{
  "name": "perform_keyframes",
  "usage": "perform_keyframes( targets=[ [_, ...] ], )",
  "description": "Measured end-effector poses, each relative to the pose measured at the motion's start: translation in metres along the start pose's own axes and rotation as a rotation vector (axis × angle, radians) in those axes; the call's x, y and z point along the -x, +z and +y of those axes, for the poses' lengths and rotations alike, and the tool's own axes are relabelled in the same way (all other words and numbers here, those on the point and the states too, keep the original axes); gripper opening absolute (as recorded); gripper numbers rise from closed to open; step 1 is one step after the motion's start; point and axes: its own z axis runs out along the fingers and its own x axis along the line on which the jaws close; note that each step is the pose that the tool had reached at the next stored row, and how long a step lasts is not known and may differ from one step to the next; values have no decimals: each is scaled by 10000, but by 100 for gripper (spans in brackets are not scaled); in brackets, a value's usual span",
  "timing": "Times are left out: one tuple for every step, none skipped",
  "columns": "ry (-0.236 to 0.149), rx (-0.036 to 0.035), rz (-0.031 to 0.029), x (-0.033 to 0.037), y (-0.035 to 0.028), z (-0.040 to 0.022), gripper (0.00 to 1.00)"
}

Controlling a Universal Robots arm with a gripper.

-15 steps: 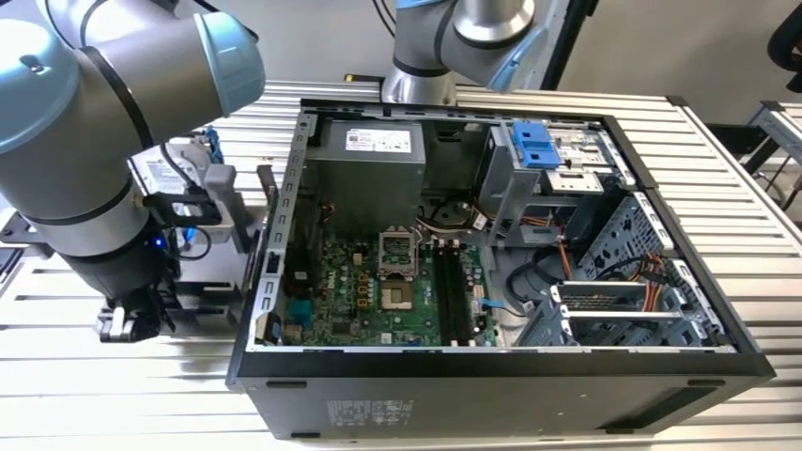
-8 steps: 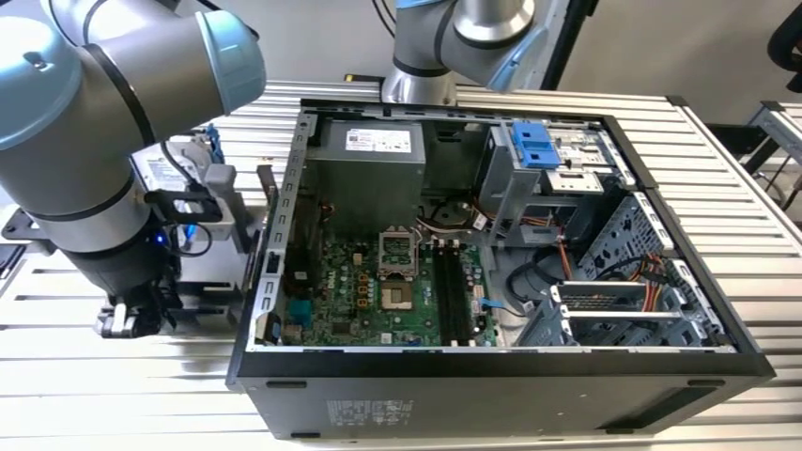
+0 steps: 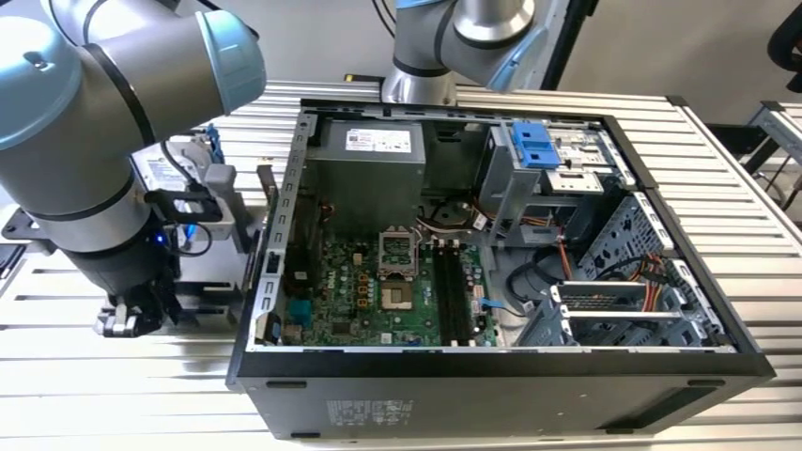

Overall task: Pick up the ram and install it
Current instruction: 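Pick up the ram and move it above insertion slot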

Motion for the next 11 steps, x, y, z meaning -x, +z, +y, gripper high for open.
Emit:
perform_keyframes(
  targets=[
    [0, 0, 1, 0, 0, 0, 0],
    [0, 1, 1, 1, 0, 0, 0],
    [0, 0, 0, 1, 0, 0, 0],
    [0, 0, 0, 1, 0, 0, 0],
    [0, 0, 0, 2, 0, 0, 0],
    [0, 0, 0, 2, 0, 0, 0],
    [0, 1, 0, 3, 0, 0, 0],
    [0, 0, -1, 3, 0, 0, 0],
    [0, 0, 0, 3, 0, 0, 0],
    [0, 0, 0, 4, 0, 0, 0],
    [0, 0, 0, 4, 0, 0, 0]
  ],
)
